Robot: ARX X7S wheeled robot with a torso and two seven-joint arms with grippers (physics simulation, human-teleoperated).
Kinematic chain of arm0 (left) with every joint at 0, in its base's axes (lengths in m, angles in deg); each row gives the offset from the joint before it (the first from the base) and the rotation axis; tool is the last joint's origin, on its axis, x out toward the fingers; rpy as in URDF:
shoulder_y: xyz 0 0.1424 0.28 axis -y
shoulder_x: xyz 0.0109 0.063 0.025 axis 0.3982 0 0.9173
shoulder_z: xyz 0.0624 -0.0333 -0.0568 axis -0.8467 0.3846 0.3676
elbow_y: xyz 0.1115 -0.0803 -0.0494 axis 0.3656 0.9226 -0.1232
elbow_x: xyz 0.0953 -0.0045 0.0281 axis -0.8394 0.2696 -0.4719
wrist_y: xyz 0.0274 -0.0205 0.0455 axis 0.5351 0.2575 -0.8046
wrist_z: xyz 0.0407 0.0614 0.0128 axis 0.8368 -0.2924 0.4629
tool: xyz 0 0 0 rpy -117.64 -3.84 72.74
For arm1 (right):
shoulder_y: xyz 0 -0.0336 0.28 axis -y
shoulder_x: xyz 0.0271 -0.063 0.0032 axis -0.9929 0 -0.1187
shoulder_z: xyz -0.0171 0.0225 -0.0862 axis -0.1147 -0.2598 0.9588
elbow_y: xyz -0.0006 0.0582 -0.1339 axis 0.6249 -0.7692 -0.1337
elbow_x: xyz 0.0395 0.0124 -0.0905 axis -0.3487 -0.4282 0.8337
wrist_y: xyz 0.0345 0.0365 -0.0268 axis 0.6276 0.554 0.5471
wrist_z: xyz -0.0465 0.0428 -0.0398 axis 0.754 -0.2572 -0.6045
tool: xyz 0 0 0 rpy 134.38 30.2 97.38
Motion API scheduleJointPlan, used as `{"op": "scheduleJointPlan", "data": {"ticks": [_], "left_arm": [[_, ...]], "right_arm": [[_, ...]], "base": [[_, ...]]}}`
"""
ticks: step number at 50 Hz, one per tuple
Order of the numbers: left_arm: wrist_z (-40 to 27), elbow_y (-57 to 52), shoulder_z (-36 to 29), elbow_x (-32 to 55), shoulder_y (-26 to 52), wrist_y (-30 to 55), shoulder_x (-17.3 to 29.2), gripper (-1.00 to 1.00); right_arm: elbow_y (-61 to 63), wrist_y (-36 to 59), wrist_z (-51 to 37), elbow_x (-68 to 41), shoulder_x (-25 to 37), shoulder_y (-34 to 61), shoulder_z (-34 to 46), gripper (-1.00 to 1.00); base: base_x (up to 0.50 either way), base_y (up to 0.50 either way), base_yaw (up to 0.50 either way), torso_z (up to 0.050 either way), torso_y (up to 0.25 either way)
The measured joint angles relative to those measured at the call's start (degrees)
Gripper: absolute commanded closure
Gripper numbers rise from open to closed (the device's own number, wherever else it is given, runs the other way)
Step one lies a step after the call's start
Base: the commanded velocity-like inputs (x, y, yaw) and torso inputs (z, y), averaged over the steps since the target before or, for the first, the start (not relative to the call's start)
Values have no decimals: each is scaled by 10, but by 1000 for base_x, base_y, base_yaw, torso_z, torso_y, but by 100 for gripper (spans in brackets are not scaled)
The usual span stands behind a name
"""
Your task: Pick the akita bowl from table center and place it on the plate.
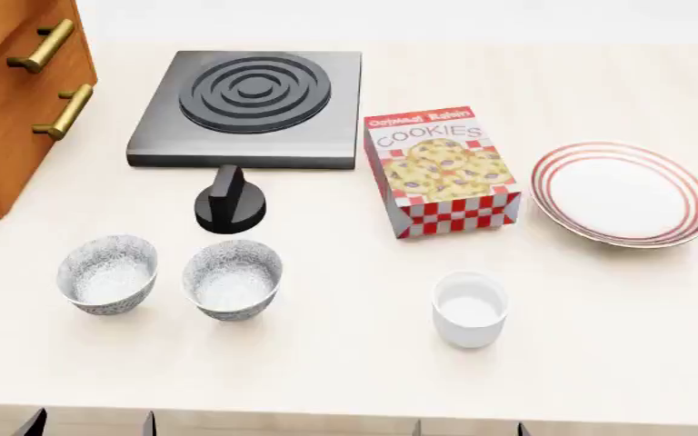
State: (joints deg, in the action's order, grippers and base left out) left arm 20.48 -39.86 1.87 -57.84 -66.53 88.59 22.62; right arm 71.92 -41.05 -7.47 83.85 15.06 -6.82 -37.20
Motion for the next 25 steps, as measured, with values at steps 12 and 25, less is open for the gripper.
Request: {"op": "scheduleJointPlan", "data": {"ticks": [12,25], "left_arm": [[-18,-26,-12,16,-12,18,14,-100],[-58,-150,4,71,89,175,37,-100]], "right_arm": [[23,14,-20,-17,13,-13,11,-100],[174,115,-72,-50,45,18,-32,-100]], "base": [[0,0,0,0,0],[0,0,0,0,0]]}}
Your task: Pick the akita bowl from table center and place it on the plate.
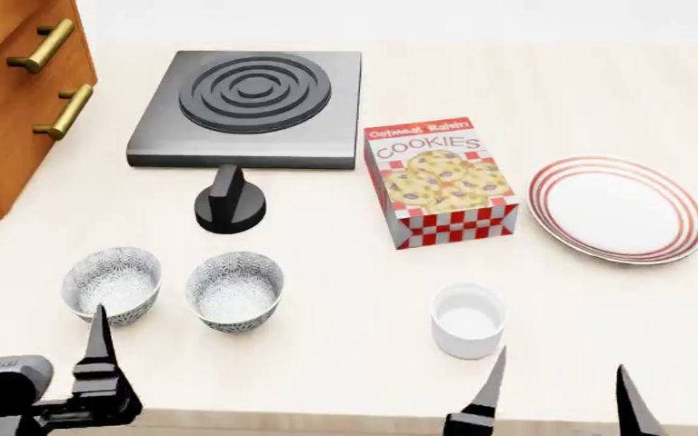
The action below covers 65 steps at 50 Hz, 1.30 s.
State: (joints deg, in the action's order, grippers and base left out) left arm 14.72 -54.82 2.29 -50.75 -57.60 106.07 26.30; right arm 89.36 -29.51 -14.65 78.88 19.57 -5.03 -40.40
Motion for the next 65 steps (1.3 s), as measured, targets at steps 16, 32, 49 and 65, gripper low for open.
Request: {"op": "scheduleJointPlan", "data": {"ticks": [16,32,49,65], "left_arm": [[-33,-48,31,26,87,61,27,-100],[-51,-13,37,31,119,49,35,-100],[-66,-9,40,38,125,46,43,-100],[-75,-17,46,51,123,47,50,-100]], "right_arm": [[89,25,-65,-38,17,15,-95,-100],[115,23,-89,-68,29,14,-135,-100],[126,19,-103,-83,37,8,-144,-100],[142,23,-110,-97,46,-2,-146,-100]], "base": [[275,0,0,0,0],[438,0,0,0,0],[206,0,0,0,0],[108,0,0,0,0]]}}
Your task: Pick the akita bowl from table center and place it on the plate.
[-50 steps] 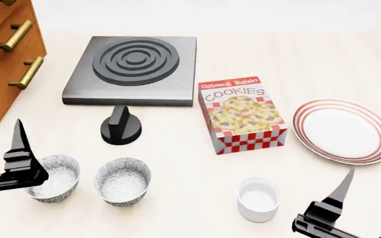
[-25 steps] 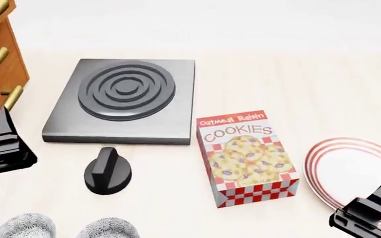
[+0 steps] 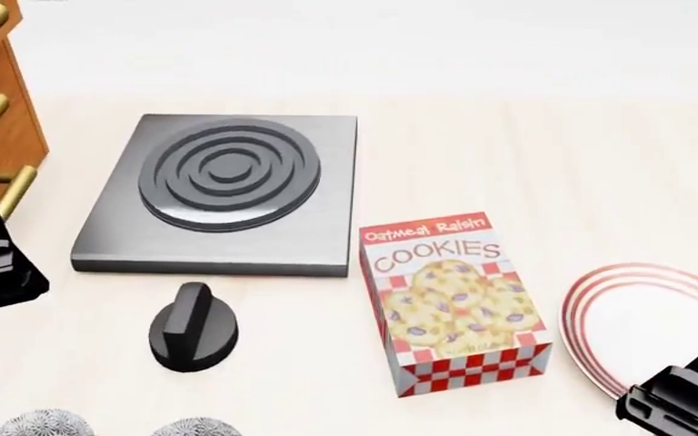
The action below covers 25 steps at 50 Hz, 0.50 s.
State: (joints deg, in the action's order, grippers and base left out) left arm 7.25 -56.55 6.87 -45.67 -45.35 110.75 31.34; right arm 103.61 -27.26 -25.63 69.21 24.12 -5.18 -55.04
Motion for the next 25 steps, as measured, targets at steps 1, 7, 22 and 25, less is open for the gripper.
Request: {"op": "scheduleJointPlan", "data": {"ticks": [1,7,22,25], "left_arm": [[0,-1,0,1,0,0,0,-100],[-3,-5,2,6,-1,0,3,-100],[-17,-19,29,26,-4,11,14,-100],[-20,-23,32,29,-5,13,15,-100]], "right_arm": [[2,0,0,-1,0,-1,0,-100],[10,-3,-2,-6,3,-6,-1,-100],[35,149,43,-112,35,57,83,-100],[34,195,56,-138,42,86,117,-100]], "base": [[0,0,0,0,0],[0,0,0,0,0],[0,0,0,0,0],[0,0,0,0,0]]}}
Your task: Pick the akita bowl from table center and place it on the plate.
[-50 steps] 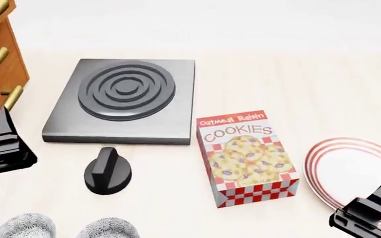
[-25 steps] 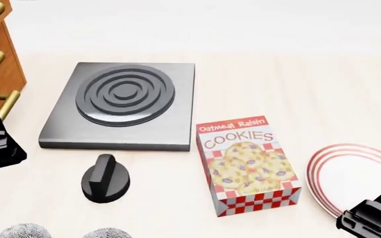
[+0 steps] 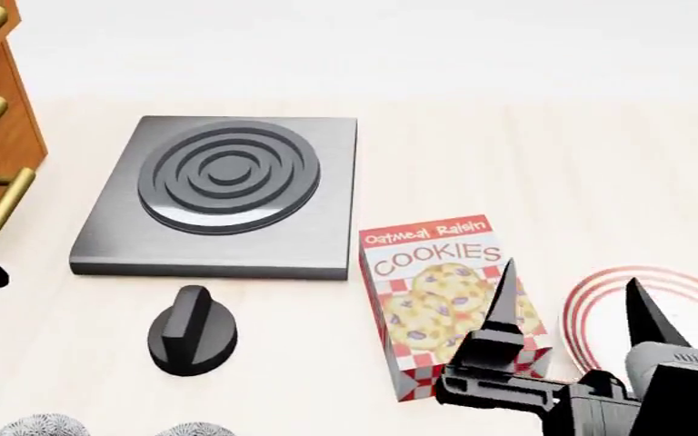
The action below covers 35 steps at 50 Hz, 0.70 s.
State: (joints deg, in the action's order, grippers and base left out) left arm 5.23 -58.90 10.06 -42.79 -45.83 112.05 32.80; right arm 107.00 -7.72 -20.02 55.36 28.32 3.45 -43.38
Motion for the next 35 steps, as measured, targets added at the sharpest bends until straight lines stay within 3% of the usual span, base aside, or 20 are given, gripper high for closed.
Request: {"op": "scheduleJointPlan", "data": {"ticks": [18,35], "left_arm": [[-13,-21,2,12,-14,-4,-4,-100],[-19,-33,11,29,-31,-10,-1,-100]], "right_arm": [[-61,212,50,-85,3,147,172,-100],[-152,320,55,-141,-35,210,210,-100]], "base": [[0,0,0,0,0],[0,0,0,0,0]]}}
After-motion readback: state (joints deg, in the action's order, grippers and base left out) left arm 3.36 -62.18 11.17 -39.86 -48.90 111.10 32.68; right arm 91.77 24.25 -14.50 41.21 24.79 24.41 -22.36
